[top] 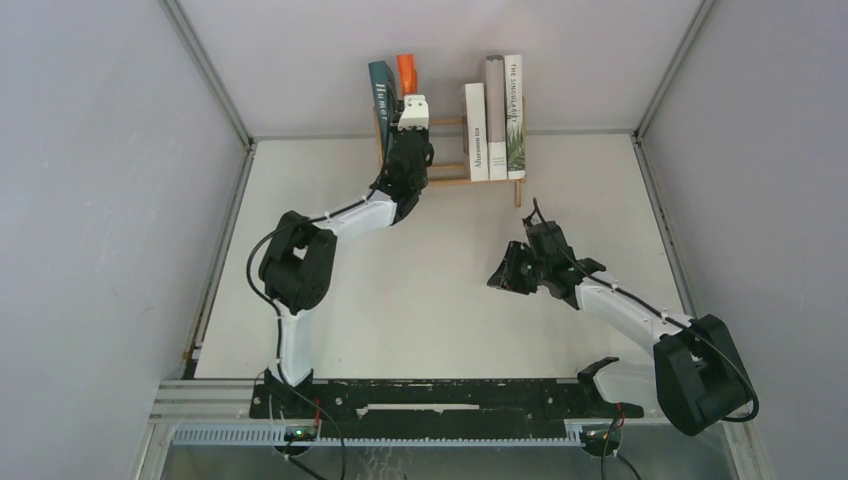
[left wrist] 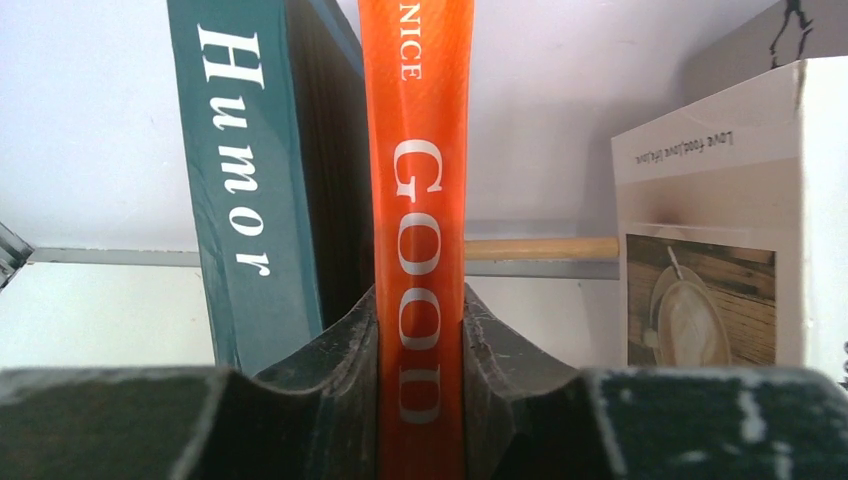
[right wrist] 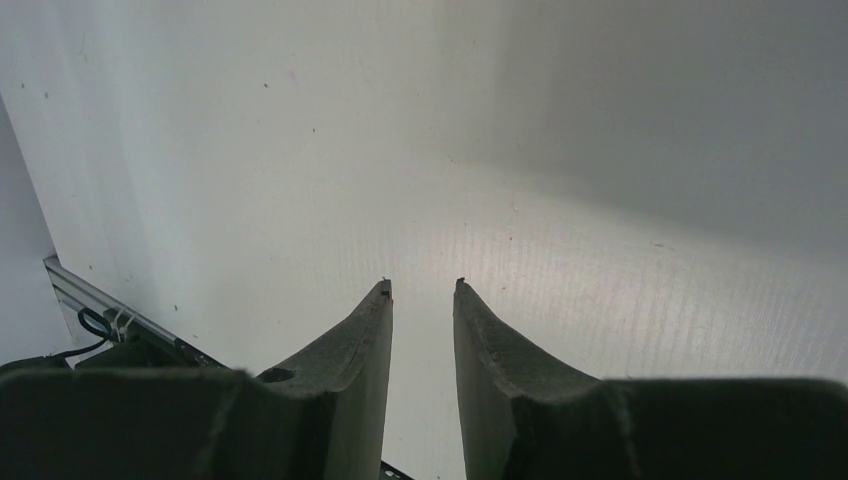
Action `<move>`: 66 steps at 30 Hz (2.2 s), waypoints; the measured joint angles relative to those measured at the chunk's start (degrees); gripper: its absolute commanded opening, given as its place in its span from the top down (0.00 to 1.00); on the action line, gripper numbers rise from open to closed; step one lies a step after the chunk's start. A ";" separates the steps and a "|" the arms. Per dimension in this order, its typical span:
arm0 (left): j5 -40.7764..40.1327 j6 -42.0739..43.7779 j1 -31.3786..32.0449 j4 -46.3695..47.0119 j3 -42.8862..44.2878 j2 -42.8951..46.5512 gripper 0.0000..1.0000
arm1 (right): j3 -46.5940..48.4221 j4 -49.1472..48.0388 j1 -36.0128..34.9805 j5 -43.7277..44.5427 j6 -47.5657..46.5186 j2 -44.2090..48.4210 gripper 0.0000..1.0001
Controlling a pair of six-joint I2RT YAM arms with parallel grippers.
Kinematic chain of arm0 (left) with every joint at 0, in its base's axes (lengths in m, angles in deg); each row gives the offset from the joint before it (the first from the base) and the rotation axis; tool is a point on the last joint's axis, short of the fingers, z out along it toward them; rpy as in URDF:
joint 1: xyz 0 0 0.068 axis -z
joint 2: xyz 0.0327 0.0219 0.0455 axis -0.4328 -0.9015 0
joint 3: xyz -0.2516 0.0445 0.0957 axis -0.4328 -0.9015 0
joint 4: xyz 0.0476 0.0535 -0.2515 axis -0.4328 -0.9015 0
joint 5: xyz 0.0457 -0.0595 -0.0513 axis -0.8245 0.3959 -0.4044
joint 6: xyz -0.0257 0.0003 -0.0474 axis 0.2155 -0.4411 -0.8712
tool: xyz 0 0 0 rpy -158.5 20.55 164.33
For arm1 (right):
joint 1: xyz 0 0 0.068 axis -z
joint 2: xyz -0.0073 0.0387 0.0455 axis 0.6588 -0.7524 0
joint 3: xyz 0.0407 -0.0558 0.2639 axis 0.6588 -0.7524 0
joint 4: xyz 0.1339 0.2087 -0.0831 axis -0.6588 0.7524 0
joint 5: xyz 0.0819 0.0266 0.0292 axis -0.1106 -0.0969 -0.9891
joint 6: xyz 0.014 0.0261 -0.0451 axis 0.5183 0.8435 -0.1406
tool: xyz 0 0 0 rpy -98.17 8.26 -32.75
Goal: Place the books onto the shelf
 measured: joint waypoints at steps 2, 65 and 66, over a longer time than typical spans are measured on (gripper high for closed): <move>0.00 -0.02 -0.35 0.63 0.00 -0.50 0.57 | -0.17 -0.35 0.04 -0.09 -0.02 -0.42 0.64; -1.18 4.76 -0.98 11.02 -4.39 -1.42 0.95 | 0.33 -2.75 -0.33 -0.24 -0.74 -4.83 0.64; -1.22 5.51 -0.98 12.09 -4.44 -1.42 0.95 | 0.33 -2.95 -0.35 -0.24 -0.74 -5.16 0.64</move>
